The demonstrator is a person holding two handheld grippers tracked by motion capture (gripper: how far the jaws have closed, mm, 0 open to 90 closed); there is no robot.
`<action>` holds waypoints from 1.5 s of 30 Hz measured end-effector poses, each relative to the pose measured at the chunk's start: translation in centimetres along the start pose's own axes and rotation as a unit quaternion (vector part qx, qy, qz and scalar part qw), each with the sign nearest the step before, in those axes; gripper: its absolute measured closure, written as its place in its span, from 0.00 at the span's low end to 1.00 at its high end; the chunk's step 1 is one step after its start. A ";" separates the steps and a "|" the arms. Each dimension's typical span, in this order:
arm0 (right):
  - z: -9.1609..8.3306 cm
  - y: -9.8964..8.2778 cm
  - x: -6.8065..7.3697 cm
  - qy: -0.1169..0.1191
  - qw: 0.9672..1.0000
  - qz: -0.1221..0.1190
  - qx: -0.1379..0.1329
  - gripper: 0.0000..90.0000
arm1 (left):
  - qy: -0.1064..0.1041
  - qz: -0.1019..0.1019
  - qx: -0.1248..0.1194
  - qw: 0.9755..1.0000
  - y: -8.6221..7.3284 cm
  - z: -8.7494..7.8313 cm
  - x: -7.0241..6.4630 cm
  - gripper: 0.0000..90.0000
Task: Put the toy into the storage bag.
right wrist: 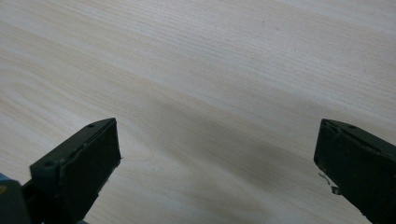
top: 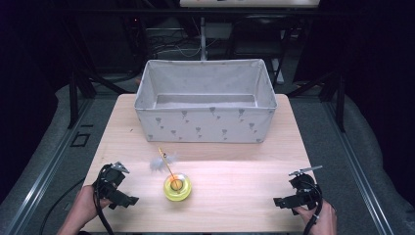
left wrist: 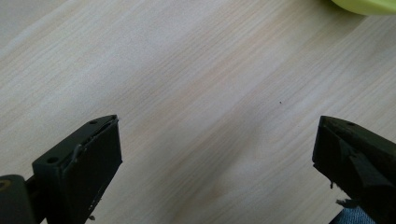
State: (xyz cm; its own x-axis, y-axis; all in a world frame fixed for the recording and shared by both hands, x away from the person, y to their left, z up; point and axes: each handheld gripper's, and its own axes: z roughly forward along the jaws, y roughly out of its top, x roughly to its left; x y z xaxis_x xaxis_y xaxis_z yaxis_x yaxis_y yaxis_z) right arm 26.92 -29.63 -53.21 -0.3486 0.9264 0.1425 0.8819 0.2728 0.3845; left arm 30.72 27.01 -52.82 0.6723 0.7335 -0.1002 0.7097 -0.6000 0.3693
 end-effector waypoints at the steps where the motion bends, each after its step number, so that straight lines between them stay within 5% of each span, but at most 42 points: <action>1: 0.0 0.0 0.0 -0.001 1.000 -0.002 0.001 0.00 | -0.001 0.001 0.003 1.000 0.0 -0.1 0.0 0.02; 15: -0.3 0.1 0.4 -0.003 1.000 -0.008 -0.004 0.01 | -0.010 0.025 0.018 0.999 0.4 -1.7 -1.3 0.02; 26: -0.7 -0.1 0.5 -0.014 1.000 -0.007 -0.012 0.01 | -0.033 0.058 -0.003 0.998 1.6 -4.8 -3.8 0.01; 39: -0.7 -0.3 0.9 -0.023 1.000 -0.015 -0.012 0.01 | -0.071 0.111 -0.012 0.991 4.2 -7.8 -6.2 0.00; 45: -0.6 -0.4 1.0 -0.027 0.999 -0.017 -0.003 0.00 | -0.090 0.145 -0.005 0.985 5.7 -8.0 -7.3 0.01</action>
State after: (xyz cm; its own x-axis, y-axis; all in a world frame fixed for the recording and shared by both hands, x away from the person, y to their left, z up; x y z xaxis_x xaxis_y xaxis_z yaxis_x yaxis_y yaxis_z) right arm 26.00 -28.96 -52.70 -0.3610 0.9291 0.0798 0.8676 0.3033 0.3939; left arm 28.17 20.80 -42.63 0.8734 0.4627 -0.1519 0.4812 -0.7719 0.4155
